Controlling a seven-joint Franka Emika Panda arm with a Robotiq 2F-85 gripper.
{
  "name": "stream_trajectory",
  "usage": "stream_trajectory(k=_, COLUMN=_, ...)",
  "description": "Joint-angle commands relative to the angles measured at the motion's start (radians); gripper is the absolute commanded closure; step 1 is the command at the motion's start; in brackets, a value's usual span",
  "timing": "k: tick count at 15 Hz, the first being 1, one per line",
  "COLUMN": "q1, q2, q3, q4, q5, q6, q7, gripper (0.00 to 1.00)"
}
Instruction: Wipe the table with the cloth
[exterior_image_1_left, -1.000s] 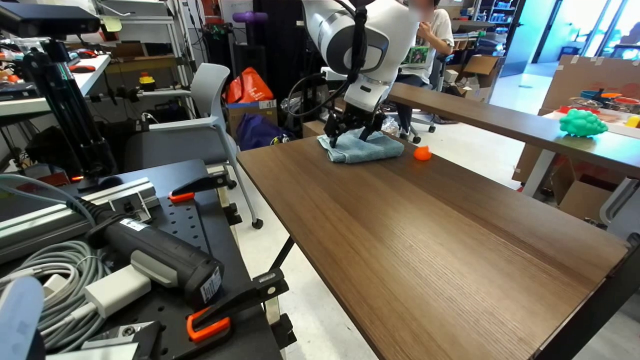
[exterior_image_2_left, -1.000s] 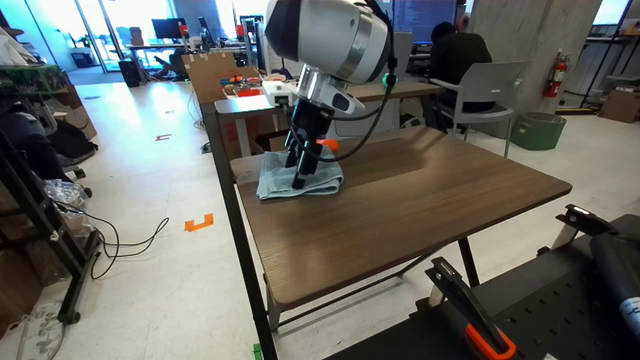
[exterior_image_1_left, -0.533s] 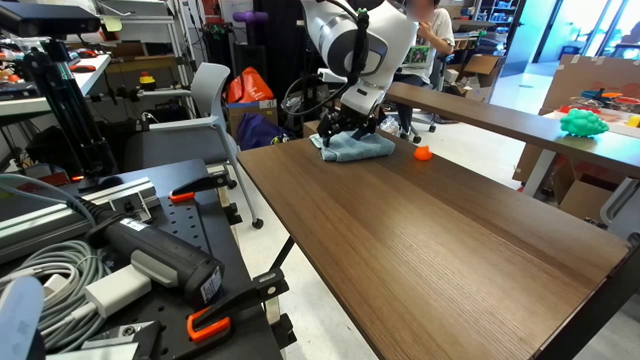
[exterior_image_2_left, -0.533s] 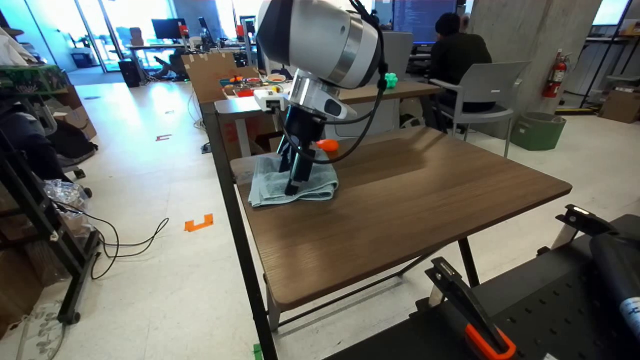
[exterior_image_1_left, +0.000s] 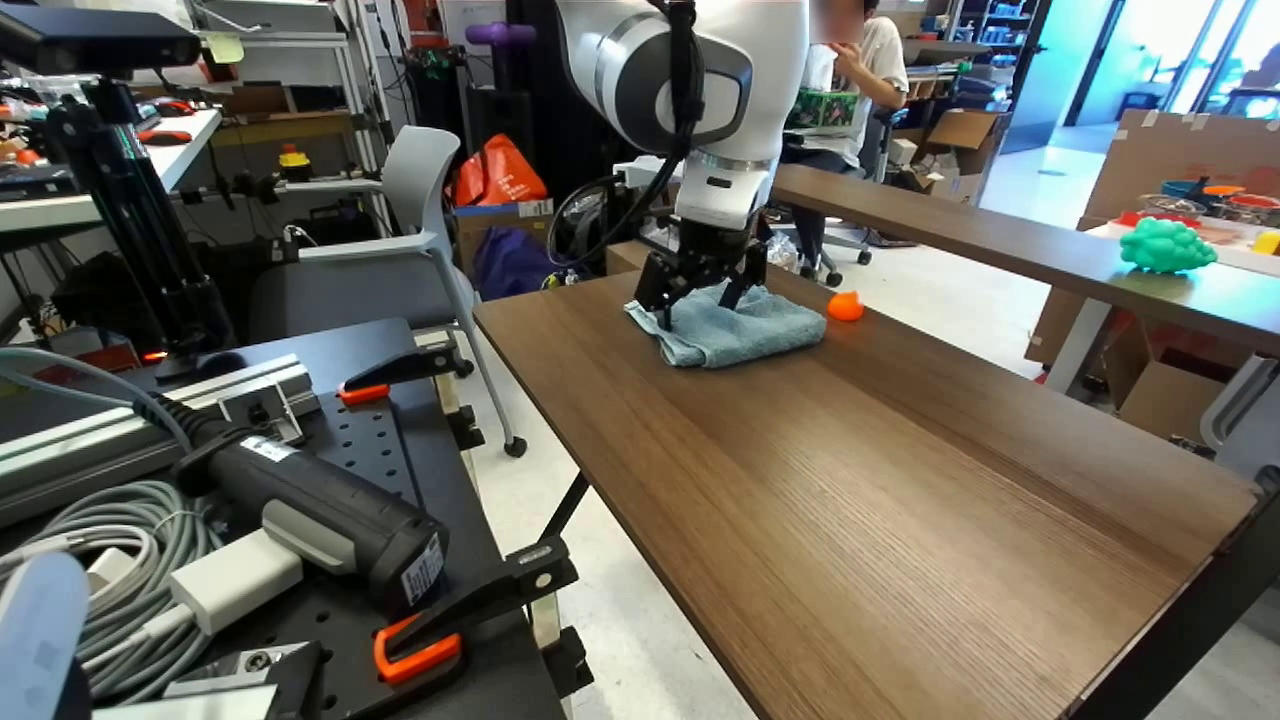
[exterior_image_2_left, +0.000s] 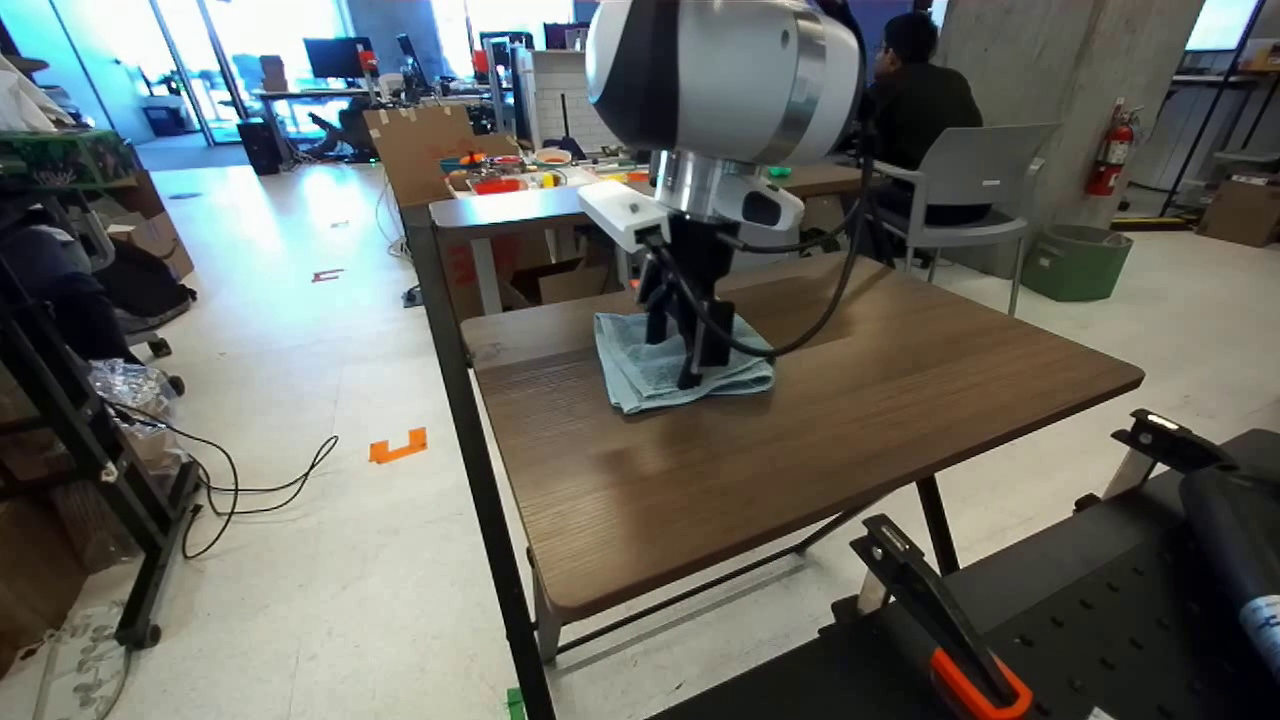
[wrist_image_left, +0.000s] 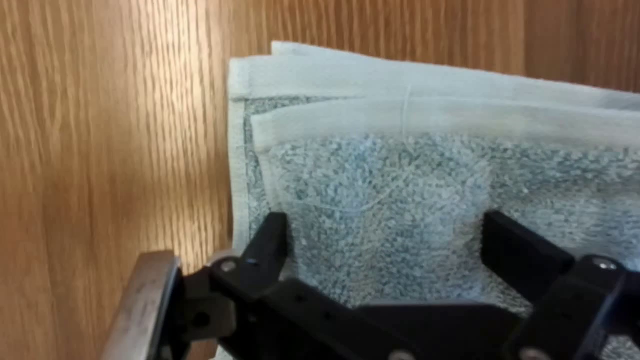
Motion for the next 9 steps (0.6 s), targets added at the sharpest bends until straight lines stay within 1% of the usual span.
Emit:
stream_trajectory(k=1, q1=-0.038, q2=-0.136, q3=-0.015, q4=-0.247, q5=0.038, q6=0.165, q7=-0.031, gripper=0.0)
stream_trajectory(k=3, q1=-0.072, q2=-0.189, q3=-0.012, q4=-0.341, q5=0.068, q6=0.197, q7=-0.035, gripper=0.0)
stream_trajectory(k=4, q1=-0.073, q2=-0.205, q3=-0.021, q4=-0.366, q5=0.061, q6=0.189, q7=-0.039, gripper=0.0)
stream_trajectory(k=5, q1=-0.056, q2=-0.134, q3=-0.024, q4=-0.262, q5=0.047, q6=0.158, q7=-0.016, gripper=0.0)
stream_trajectory(k=7, q1=-0.072, q2=-0.172, q3=-0.028, q4=-0.321, q5=0.049, q6=0.161, q7=-0.023, gripper=0.0)
stream_trajectory(k=9, q1=-0.071, q2=-0.182, q3=-0.028, q4=-0.338, q5=0.048, q6=0.162, q7=-0.023, gripper=0.0)
